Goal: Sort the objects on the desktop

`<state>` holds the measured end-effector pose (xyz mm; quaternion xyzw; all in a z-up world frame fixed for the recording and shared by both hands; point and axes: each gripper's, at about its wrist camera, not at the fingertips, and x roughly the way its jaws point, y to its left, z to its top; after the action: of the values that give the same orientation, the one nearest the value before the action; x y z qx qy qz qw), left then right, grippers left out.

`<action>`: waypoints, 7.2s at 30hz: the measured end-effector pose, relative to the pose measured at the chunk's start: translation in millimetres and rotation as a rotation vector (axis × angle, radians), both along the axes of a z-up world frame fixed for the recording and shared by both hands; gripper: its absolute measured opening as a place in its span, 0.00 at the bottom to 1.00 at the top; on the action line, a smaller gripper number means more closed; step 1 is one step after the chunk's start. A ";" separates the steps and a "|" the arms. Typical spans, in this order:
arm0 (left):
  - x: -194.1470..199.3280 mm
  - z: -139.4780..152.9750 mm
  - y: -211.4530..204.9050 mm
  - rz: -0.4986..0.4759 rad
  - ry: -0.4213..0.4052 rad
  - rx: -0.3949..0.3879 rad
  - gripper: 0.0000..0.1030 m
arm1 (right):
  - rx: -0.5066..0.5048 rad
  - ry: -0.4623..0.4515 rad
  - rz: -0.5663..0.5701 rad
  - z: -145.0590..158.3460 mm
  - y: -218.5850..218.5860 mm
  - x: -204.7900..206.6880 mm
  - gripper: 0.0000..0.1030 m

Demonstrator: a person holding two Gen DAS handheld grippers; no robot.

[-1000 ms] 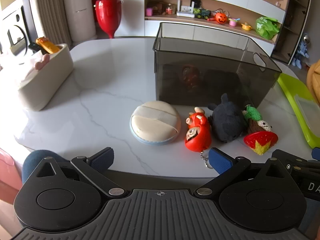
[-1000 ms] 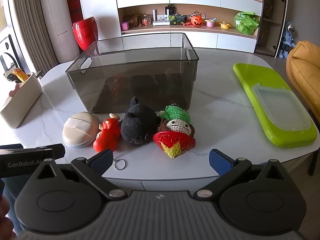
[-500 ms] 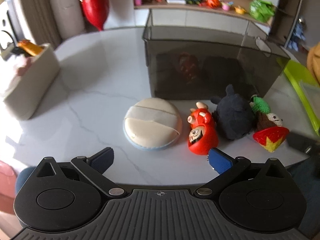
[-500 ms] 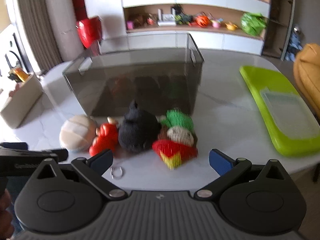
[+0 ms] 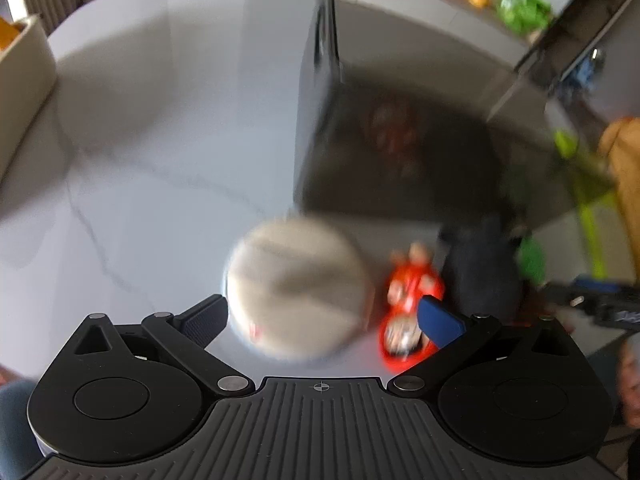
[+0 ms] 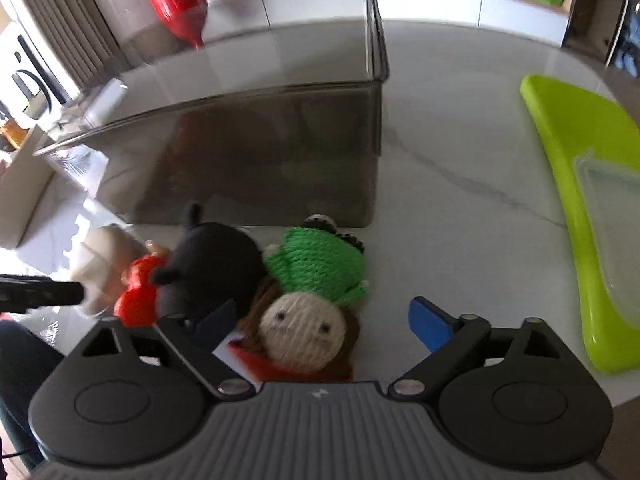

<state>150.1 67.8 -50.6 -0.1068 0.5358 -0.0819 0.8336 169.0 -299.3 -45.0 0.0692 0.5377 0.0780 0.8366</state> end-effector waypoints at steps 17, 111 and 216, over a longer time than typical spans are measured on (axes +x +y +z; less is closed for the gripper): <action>16.9 -27.8 30.5 -0.008 0.071 -0.041 1.00 | 0.107 0.176 -0.055 -5.2 -18.3 31.0 0.47; 227.2 -14.1 -138.1 -0.215 0.323 0.134 0.80 | 0.417 -0.117 0.056 28.8 -59.5 -6.5 0.86; 52.6 -85.4 108.9 0.165 0.442 -0.682 0.37 | 0.719 0.050 0.016 3.0 67.2 -29.9 0.78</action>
<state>202.7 176.8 -136.0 -0.4344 0.6338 -0.1626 0.6190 139.1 -232.1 -42.0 0.3567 0.4969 0.2669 0.7447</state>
